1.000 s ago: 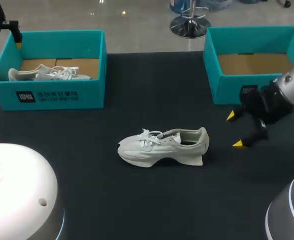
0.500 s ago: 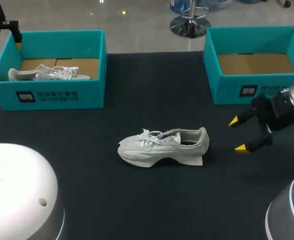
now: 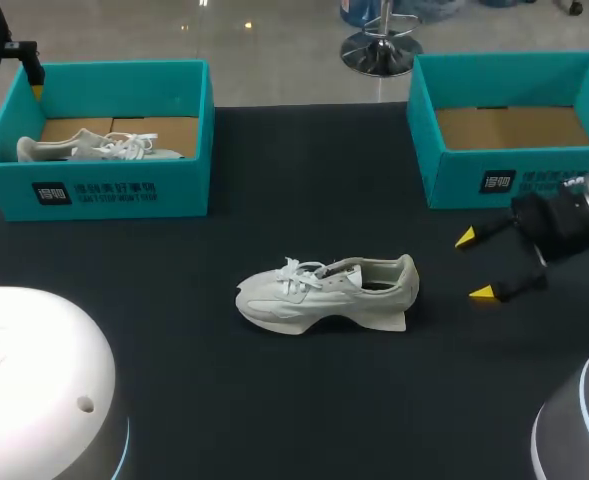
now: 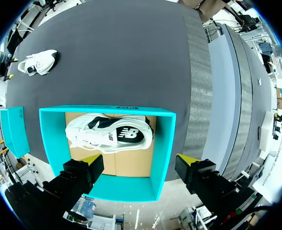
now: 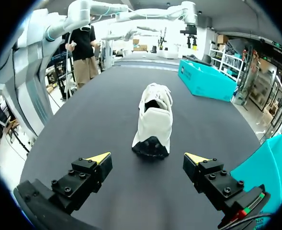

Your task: Take the shoe out of the shoebox, open the shoe tongue, remove and reinsert the insole, then place the shoe into the shoebox

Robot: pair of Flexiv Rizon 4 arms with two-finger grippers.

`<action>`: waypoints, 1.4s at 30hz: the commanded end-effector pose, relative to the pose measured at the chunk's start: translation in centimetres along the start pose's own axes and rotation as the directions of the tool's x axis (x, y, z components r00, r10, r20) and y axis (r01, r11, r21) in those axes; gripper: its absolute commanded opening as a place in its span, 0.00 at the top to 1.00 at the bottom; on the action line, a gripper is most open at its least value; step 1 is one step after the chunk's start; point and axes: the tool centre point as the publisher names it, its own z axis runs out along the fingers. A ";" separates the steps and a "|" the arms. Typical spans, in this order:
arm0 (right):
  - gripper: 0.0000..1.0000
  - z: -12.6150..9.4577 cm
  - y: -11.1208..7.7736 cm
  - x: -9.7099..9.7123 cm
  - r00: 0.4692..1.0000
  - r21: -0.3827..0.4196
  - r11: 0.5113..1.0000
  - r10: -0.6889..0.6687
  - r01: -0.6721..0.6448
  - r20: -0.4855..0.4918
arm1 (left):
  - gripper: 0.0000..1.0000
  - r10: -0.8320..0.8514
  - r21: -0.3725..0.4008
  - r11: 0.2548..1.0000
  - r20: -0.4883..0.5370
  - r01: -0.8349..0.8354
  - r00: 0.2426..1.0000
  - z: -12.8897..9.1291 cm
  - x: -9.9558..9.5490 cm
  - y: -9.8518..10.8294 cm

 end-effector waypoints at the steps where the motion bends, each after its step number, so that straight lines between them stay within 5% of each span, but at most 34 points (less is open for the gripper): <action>1: 0.00 1.0 -1.9 0.4 1.000 -0.119 0.993 -0.004 0.007 0.029 | 0.00 0.000 -0.002 1.000 -0.002 0.000 1.000 0.0 0.0 -0.1; 15: 0.00 2.9 -3.0 -0.2 0.986 -0.143 0.978 0.161 -0.153 0.051 | 0.00 0.000 -0.002 1.000 -0.002 0.000 1.000 0.0 0.0 -0.1; 42: 0.00 6.8 -2.0 -0.2 0.980 -0.194 0.970 0.170 -0.148 0.102 | 0.00 0.000 -0.002 1.000 -0.002 0.000 1.000 0.0 0.0 -0.1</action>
